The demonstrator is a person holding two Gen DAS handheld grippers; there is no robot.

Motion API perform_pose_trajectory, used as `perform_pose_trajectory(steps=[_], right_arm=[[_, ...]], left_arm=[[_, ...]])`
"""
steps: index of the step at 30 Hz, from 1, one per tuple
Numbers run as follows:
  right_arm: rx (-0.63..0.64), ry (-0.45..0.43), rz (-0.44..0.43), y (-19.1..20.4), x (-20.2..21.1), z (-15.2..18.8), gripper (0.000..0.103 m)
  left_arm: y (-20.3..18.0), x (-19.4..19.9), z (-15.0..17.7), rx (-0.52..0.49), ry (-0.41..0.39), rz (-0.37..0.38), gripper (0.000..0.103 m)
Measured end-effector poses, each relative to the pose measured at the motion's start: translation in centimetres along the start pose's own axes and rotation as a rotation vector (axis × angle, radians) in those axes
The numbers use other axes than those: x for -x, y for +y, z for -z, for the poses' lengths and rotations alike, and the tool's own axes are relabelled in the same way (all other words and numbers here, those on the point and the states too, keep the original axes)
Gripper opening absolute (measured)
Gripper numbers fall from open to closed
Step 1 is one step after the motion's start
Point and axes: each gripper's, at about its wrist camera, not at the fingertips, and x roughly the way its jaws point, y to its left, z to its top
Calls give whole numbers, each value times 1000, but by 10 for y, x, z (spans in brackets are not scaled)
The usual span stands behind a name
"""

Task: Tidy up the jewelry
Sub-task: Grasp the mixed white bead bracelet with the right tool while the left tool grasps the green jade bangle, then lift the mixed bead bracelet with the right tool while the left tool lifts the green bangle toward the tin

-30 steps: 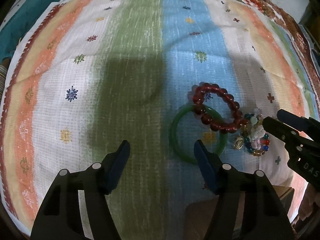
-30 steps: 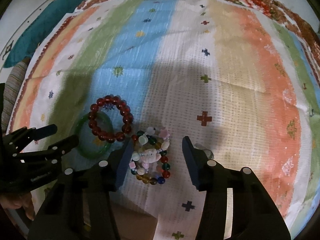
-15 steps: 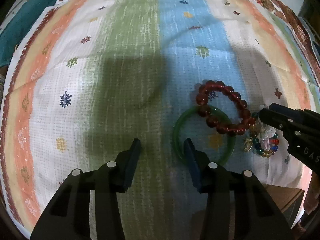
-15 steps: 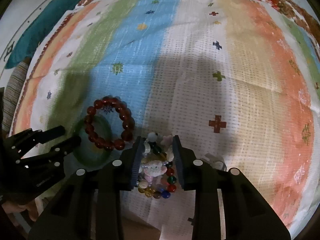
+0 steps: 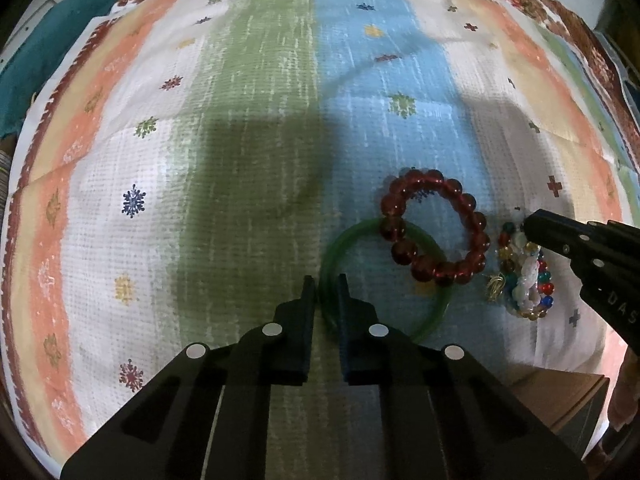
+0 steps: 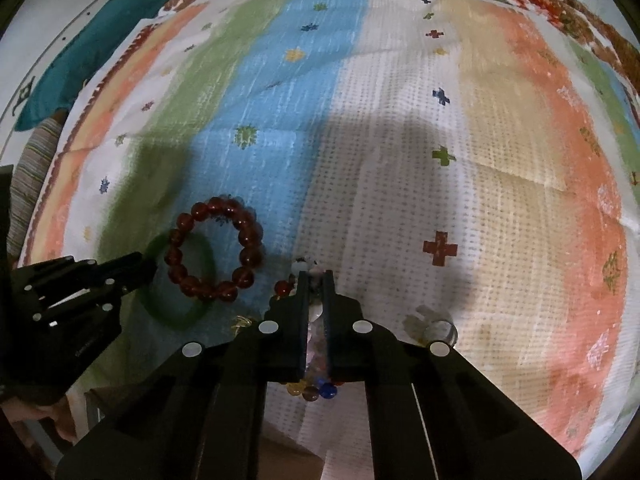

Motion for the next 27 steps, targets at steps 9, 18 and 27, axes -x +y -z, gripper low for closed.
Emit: perform_pose_trajectory(steps=[9, 18, 27], right_arm=[[2, -33, -2, 0, 16, 2, 7], [22, -64, 9, 5, 34, 6, 6], [32, -122, 32, 8, 64, 16, 6]], left_arm=[[2, 14, 0, 5, -19, 6, 8], [3, 44, -2, 1, -82, 19, 8], [4, 62, -2, -18, -134, -4, 9]])
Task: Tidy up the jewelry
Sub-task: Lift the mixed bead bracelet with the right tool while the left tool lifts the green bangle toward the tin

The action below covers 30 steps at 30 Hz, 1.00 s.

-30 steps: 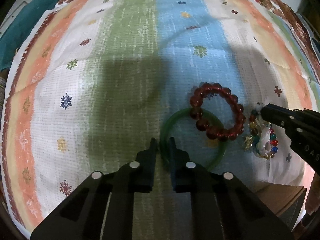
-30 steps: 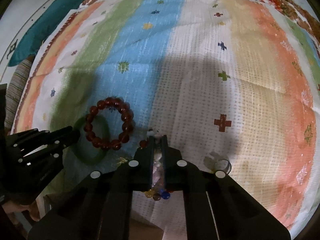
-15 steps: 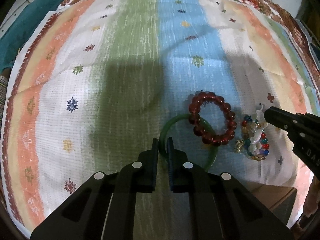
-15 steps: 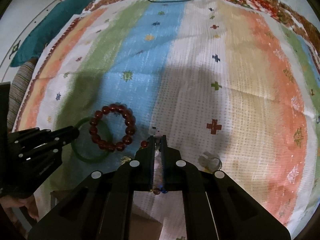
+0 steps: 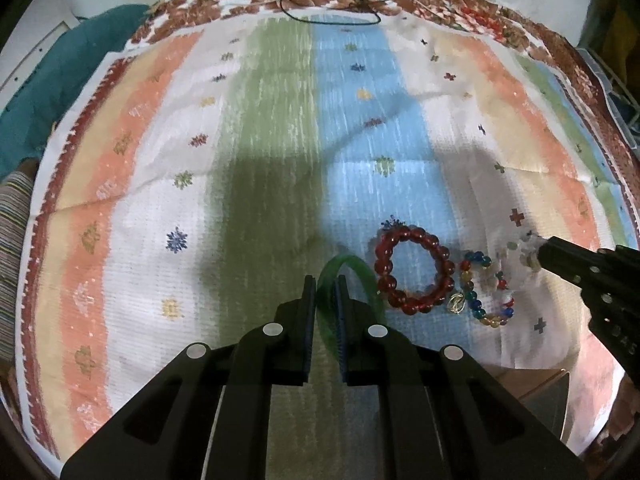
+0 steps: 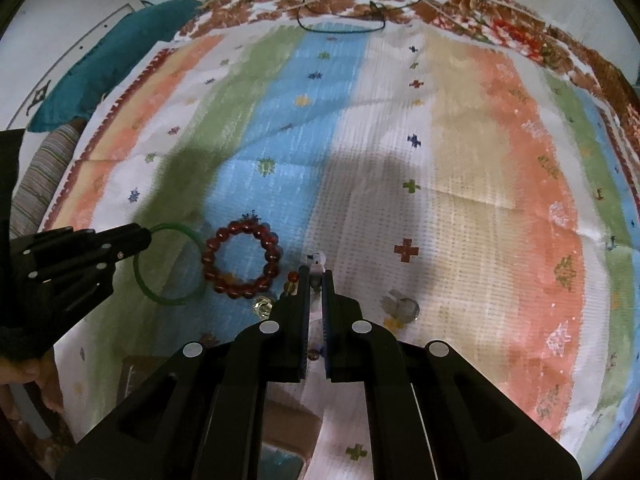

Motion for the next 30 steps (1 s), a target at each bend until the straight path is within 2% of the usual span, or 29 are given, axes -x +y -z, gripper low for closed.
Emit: perform_pose_trajectory(steps=[16, 30], right_arm=[[5, -46, 23, 5, 26, 11, 6], [-11, -81, 58, -1, 46, 21, 6]], left_arm=[[-7, 32, 1, -11, -67, 21, 9], [-16, 45, 5, -35, -94, -2, 9]])
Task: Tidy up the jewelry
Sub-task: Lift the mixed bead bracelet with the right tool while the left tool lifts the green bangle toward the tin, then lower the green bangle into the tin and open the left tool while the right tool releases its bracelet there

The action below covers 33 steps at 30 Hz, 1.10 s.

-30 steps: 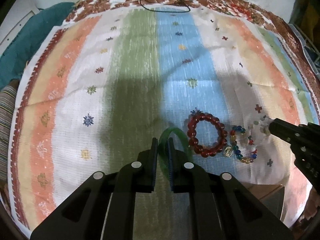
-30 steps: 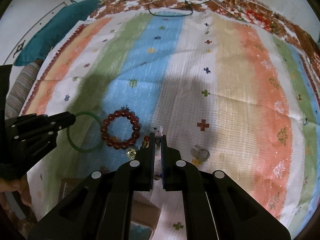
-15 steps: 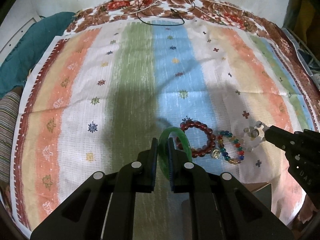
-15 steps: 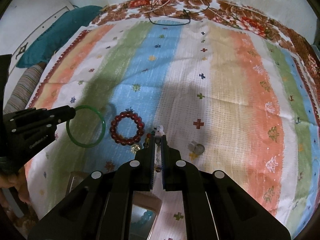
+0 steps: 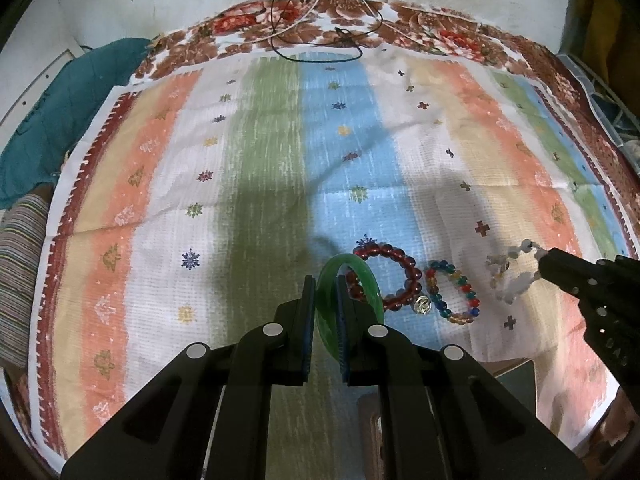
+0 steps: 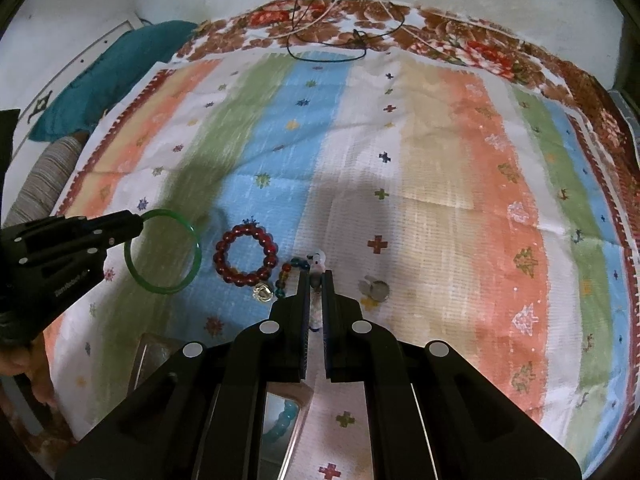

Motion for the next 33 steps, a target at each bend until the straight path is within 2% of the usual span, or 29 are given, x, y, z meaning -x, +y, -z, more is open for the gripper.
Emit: perform_pose_trajectory(steps=[8, 15, 19, 33], right_arm=[[1, -24, 30, -3, 12, 7, 6], [-8, -52, 26, -6, 25, 13, 6], [-21, -72, -11, -6, 35, 16, 7], [4, -134, -9, 10, 63, 28, 7]], left_arm=[[-3, 10, 3, 1, -13, 21, 9], [-7, 20, 4, 9, -25, 33, 9], [-12, 28, 7, -6, -37, 32, 9], [-21, 60, 18, -16, -86, 47, 9]])
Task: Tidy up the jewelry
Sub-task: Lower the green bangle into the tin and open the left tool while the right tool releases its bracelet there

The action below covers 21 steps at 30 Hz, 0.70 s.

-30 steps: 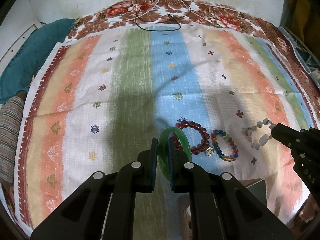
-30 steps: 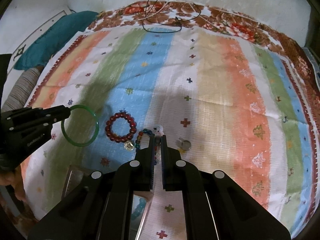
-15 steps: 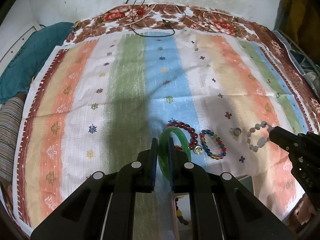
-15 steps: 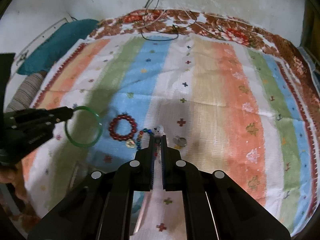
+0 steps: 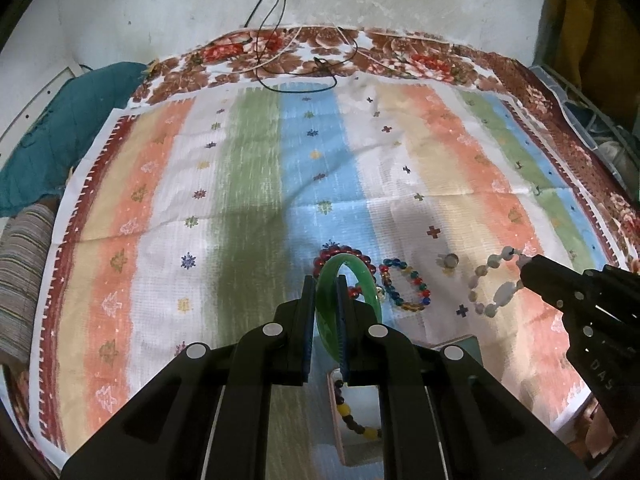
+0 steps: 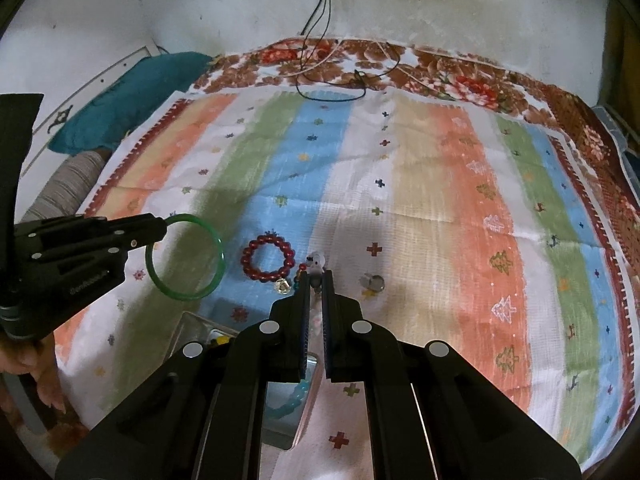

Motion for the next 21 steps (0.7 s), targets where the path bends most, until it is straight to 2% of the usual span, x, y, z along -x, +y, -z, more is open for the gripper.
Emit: perform_pose_trajectory(steps=[21], right_arm=[[17, -48, -38, 16, 34, 22, 7]], left_arm=[[-7, 31, 24, 15, -20, 52, 9]])
